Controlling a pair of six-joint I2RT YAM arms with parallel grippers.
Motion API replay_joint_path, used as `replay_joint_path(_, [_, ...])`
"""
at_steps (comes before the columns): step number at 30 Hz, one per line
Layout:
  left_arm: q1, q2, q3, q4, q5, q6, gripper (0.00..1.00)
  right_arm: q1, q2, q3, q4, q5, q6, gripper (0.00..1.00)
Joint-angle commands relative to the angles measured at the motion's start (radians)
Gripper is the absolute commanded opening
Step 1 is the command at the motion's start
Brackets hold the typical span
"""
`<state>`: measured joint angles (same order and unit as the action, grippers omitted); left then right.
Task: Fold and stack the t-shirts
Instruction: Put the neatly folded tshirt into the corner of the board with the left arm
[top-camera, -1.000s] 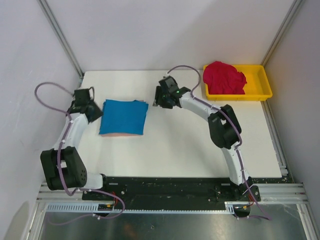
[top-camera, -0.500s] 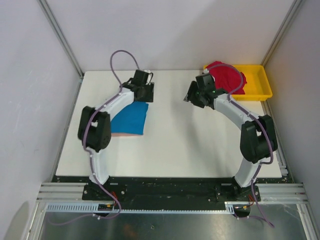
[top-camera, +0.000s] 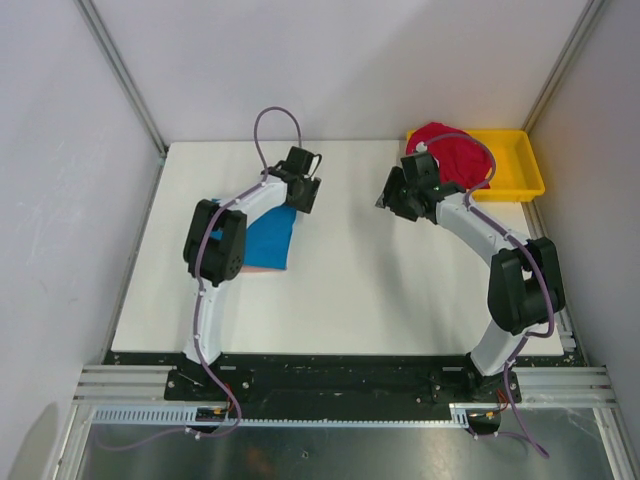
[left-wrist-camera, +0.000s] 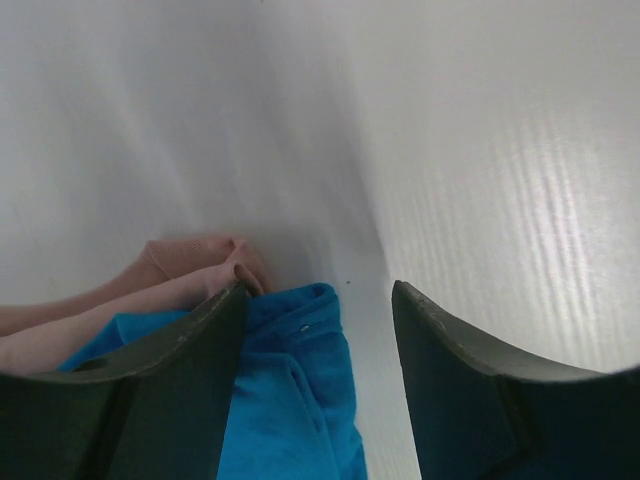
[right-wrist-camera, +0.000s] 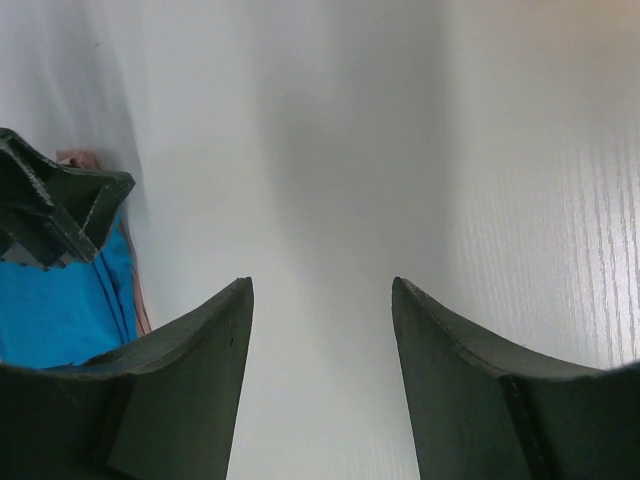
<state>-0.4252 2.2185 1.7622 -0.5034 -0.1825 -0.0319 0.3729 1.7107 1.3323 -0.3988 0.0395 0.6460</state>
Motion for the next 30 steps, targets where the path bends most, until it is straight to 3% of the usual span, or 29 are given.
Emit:
replay_joint_path(1, [-0.004,0.020,0.029,-0.007,-0.083,0.090,0.65,-0.002,-0.033,-0.010,0.022,-0.009,-0.019,0.62])
replay_joint_path(20, [0.005,-0.122,-0.255,-0.013,-0.310,0.201,0.65,-0.003,-0.043,-0.055,0.065,-0.027,-0.002,0.62])
replay_joint_path(30, [0.030,-0.266,-0.465,0.035,-0.305,0.301,0.68,0.010,-0.060,-0.086,0.085,-0.061,0.008,0.61])
